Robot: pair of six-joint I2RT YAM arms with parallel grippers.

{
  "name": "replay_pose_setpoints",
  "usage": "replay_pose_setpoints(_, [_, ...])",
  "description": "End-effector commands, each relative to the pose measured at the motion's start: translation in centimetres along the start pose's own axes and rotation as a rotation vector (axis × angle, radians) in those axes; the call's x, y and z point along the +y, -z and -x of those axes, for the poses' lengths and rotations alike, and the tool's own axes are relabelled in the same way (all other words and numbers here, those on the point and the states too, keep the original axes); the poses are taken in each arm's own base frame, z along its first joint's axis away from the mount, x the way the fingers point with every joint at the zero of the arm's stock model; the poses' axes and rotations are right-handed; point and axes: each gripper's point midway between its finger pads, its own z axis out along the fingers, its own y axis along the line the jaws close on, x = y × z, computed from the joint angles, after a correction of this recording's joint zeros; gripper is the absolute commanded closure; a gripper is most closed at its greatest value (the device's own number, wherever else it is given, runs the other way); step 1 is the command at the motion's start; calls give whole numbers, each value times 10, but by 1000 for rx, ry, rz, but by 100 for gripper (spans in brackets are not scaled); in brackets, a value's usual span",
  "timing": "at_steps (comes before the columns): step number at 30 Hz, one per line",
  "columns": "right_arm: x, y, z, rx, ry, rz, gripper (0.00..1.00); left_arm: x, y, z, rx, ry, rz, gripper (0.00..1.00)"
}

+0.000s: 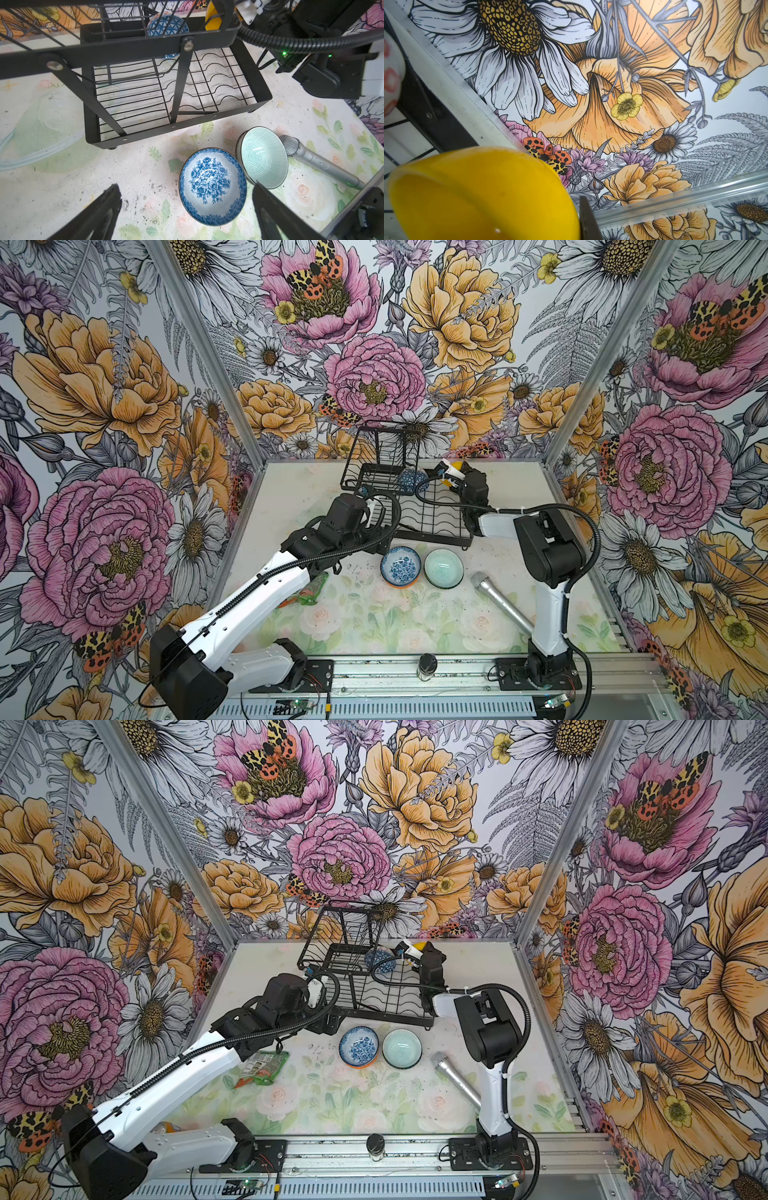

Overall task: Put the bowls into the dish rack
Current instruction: 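Carry the yellow bowl with the right gripper into the rack beside the blue bowl, then lower the yellow bowl upright into the rack slots and open the right gripper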

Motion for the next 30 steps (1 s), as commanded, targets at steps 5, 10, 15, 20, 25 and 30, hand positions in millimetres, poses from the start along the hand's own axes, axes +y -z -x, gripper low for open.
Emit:
replay_pose_setpoints(5, [-10,-14,24,-91,3,-57,100,1,3,22,-36,-23,-9,1])
replay_pose_setpoints(10, [0,-18,22,-101,28,-47,100,3,3,28,-39,-31,-1,1])
replay_pose_setpoints(15, [13,-20,18,-102,60,-27,100,3,1,29,-36,-32,0,1])
replay_pose_setpoints(20, [19,-23,15,-95,76,-30,100,4,1,29,-31,-31,4,1])
replay_pose_setpoints(25, [22,-27,12,-89,101,-44,100,2,2,31,-34,-27,0,1])
replay_pose_setpoints(30, [28,-28,9,-88,130,-48,100,2,1,30,-30,-25,0,1])
